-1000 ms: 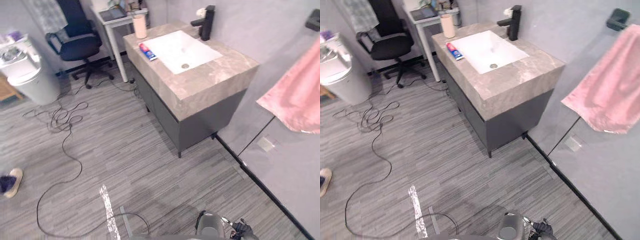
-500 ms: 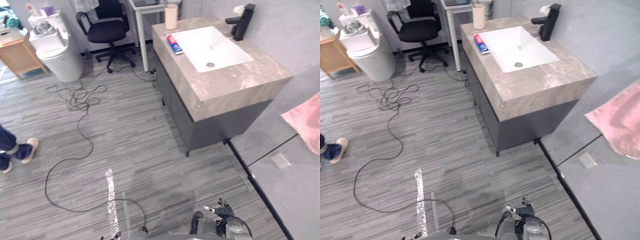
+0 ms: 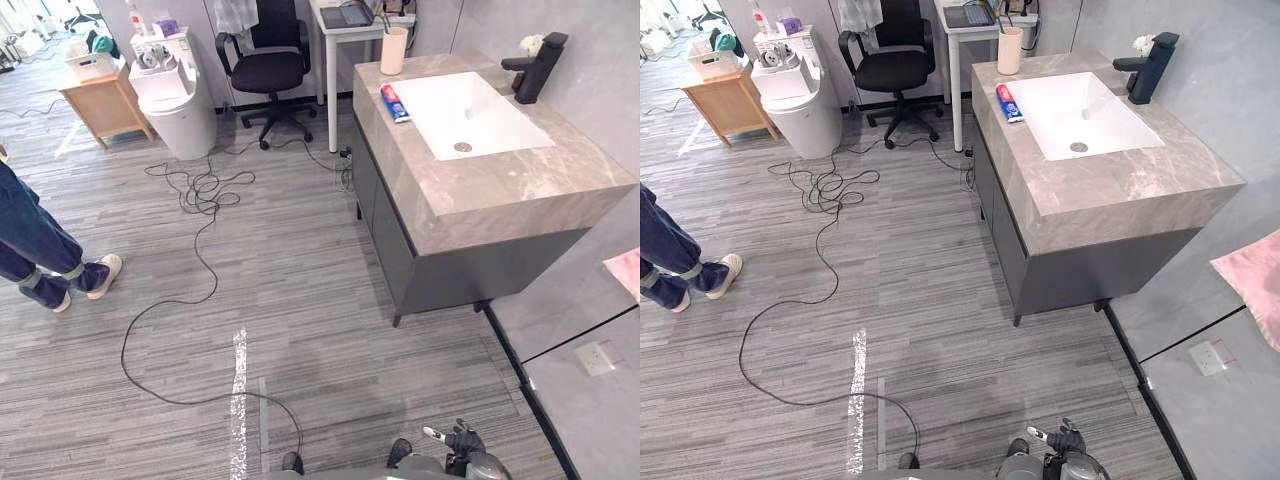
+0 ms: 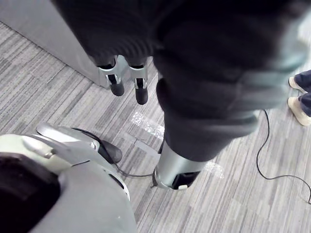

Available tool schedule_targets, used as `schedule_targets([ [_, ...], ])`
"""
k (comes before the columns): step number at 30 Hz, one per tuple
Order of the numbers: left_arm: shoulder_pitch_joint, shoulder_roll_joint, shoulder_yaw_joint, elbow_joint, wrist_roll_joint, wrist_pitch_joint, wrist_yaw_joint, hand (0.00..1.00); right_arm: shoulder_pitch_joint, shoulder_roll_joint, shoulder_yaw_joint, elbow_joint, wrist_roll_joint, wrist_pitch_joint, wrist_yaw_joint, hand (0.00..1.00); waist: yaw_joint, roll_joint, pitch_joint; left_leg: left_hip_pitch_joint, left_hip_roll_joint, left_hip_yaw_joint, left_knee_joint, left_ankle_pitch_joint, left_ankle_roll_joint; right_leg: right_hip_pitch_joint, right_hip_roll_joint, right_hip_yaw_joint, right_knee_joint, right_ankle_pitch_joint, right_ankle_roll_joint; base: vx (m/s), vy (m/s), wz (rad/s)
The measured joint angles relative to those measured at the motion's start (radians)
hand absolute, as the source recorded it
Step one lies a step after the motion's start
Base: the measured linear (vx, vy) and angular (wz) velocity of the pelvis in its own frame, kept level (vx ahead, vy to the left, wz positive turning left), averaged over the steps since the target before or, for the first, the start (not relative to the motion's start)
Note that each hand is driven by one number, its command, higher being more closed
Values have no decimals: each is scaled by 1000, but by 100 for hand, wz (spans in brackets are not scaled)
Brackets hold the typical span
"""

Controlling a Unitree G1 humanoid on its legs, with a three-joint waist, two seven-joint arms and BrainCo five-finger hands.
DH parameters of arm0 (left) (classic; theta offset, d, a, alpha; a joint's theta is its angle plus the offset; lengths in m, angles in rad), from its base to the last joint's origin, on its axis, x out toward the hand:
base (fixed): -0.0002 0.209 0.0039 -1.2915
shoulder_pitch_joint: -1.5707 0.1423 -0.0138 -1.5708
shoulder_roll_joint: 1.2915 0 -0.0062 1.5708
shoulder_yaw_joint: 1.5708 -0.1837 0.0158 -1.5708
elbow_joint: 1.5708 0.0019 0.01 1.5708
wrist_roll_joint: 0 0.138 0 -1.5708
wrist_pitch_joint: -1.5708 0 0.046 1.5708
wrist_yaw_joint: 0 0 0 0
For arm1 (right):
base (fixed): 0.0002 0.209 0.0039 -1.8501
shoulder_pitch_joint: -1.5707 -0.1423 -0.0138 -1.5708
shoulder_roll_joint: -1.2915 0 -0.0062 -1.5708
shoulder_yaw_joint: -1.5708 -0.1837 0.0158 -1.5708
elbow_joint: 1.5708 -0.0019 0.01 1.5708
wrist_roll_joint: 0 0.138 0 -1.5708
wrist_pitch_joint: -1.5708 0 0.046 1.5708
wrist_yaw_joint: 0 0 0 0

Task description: Organize washtable

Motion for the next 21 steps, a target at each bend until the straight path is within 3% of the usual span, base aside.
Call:
schedule_targets([
  [5, 0, 14, 5, 8, -2, 0, 1, 0, -6, 9, 1, 16, 4, 4, 0, 0, -1, -21, 3, 15, -6, 15, -1, -6, 5, 29, 10, 14, -64, 43, 1, -16, 7, -12],
  [11, 0, 10, 5, 10, -41, 1, 2, 0, 1, 15, 1, 17, 81, 7, 18, 0, -1, -19, 3, 20, -27, -43, -2, -6, 8, 71, -13, -39, -71, 47, 23, 10, 21, 28],
  [13, 1, 10, 4, 10, -43, 1, 1, 0, 5, 16, 0, 16, 115, 8, 30, 0, -1, -32, 11, 30, -41, -64, -2, -18, 20, 74, -46, -66, -4, 2, 34, 27, 58, 50],
  [15, 2, 23, 2, 10, -44, 9, -1, 0, 12, 24, 1, 12, 145, 8, 45, 0, 0, -55, 19, 61, -85, -95, 14, -47, 50, 72, -140, -89, 161, -91, 68, 48, 104, 60],
  [16, 5, 27, 1, 10, -44, 10, -1, 0, 15, 28, 2, 11, 149, 8, 47, 0, 4, -65, 19, 70, -101, -101, 20, -58, 62, 71, -167, -93, 201, -100, 68, 54, 101, 45],
  [17, 10, 32, 1, 12, -43, 10, -1, 0, 18, 37, 1, 4, 161, 8, 50, 0, 10, -77, 22, 85, -120, -120, 18, -73, 78, 54, -211, -74, 294, -108, 66, 63, 64, 40],
  [18, 13, 31, -1, 18, -43, 12, 0, 0, 18, 38, 4, -16, 170, 4, 52, 0, 9, -70, 29, 93, -121, -140, 19, -76, 82, 15, -233, -28, 395, -78, 23, 66, 68, 42],
  [19, 14, 30, -4, 21, -43, 15, 0, 0, 17, 38, 4, -28, 170, 0, 51, 0, 3, -65, 36, 101, -123, -147, 20, -77, 84, -2, -236, -7, 446, -50, 0, 69, 104, 37],
  [20, 13, 32, -11, 31, -41, 18, -3, 0, 19, 36, 9, -40, 170, -10, 49, 0, 3, -42, 55, 120, -97, -161, 21, -82, 92, -57, -231, 39, 539, -28, -17, 86, 86, 18],
  [21, 20, 34, -18, 32, -40, 22, -5, 0, 15, 34, 23, -50, 170, -11, 52, 0, 2, -37, 54, 118, -63, -165, 44, -104, 103, -85, -178, 67, 505, -103, -9, 106, 71, 13],
])
